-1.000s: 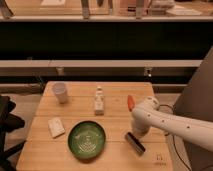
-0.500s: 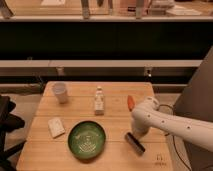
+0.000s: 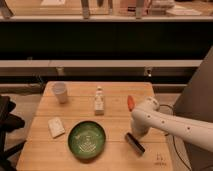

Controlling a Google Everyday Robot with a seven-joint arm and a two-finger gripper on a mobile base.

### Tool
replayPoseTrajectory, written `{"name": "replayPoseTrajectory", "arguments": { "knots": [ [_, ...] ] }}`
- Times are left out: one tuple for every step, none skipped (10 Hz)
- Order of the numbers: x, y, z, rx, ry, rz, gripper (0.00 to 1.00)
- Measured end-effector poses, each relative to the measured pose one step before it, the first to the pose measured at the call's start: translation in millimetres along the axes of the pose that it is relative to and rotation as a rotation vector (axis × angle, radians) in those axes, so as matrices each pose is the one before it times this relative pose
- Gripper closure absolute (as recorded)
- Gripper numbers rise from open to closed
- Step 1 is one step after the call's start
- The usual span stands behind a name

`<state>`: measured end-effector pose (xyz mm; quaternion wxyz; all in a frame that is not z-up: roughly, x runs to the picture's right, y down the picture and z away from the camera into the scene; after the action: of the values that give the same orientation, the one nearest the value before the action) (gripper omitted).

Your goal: Push the eraser across the table

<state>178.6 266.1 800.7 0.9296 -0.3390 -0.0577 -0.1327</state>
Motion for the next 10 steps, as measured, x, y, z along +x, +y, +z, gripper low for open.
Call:
{"name": "replayPoseTrajectory", "arguments": {
  "knots": [
    [-0.58,0.19,0.07,0.00025,-0.00030,-0.00238,1.00],
    [0.09,0.49,-0.10,0.00067,-0.00226,-0.00096,1.00],
    [0.09,0.54,-0.38,0.00081,-0.00225,-0.00101,1.00],
    [-0.26,0.07,-0.33,0.00084,-0.00101,-0.00123,1.00],
    [-0.08,0.20,-0.43,0.00085,-0.00084,-0.00094,1.00],
    [-0.61,-0.02,-0.02,0.00021,-0.00035,-0.00164,1.00],
    [-0.65,-0.02,-0.19,0.00060,-0.00059,-0.00271,1.00],
    [-0.43,0.03,-0.16,0.00085,-0.00206,-0.00097,1.00],
    [-0.58,0.05,-0.24,0.00090,-0.00234,-0.00125,1.00],
    [-0.44,0.09,-0.11,0.00057,-0.00210,-0.00105,1.00]
  ]
}}
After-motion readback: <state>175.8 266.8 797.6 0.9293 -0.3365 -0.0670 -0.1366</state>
